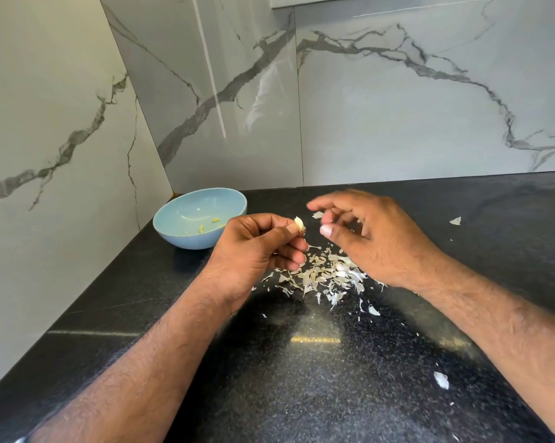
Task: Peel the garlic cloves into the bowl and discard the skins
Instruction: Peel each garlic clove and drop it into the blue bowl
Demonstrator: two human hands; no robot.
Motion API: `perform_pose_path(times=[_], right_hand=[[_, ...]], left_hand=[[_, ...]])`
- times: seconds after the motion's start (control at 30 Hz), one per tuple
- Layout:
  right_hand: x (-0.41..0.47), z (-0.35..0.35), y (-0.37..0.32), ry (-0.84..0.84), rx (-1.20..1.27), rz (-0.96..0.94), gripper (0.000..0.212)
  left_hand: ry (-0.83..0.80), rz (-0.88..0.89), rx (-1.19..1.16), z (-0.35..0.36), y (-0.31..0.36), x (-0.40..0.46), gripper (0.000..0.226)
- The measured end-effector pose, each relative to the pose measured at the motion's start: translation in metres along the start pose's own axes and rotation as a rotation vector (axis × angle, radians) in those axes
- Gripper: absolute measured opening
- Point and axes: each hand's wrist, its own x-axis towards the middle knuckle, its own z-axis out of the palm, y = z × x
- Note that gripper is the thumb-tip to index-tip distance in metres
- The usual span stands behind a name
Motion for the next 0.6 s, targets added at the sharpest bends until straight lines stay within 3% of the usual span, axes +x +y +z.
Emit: perform_pose_path(times=[0.07, 0.23, 0.37, 0.53, 0.6], right_hand=[[0.0, 0.002, 0.0, -0.005, 0.081, -0.055, 0.039], [-0.001, 0.007, 0.0, 0.005, 0.122, -0.074, 0.021], [-0.002, 0.006, 0.003, -0.013, 0.156, 0.009, 0.005], [0.002, 0.003, 0.002, -0.036, 0.685, 0.24, 0.012], [0.005, 0.001, 0.001, -0.018, 0.814, 0.303, 0.015]], left_hand=[[-0.028, -0.003, 0.032, 0.001, -0.001, 0.0, 0.025], [-0.073, -0.013, 0.088, 0.005, -0.004, -0.001, 0.015], [-0.003, -0.02, 0.106, 0.003, -0.002, 0.0, 0.014], [0.18, 0.054, 0.238, -0.007, -0.002, 0.006, 0.046], [0.182, 0.08, 0.255, -0.01, -0.002, 0.007, 0.038]])
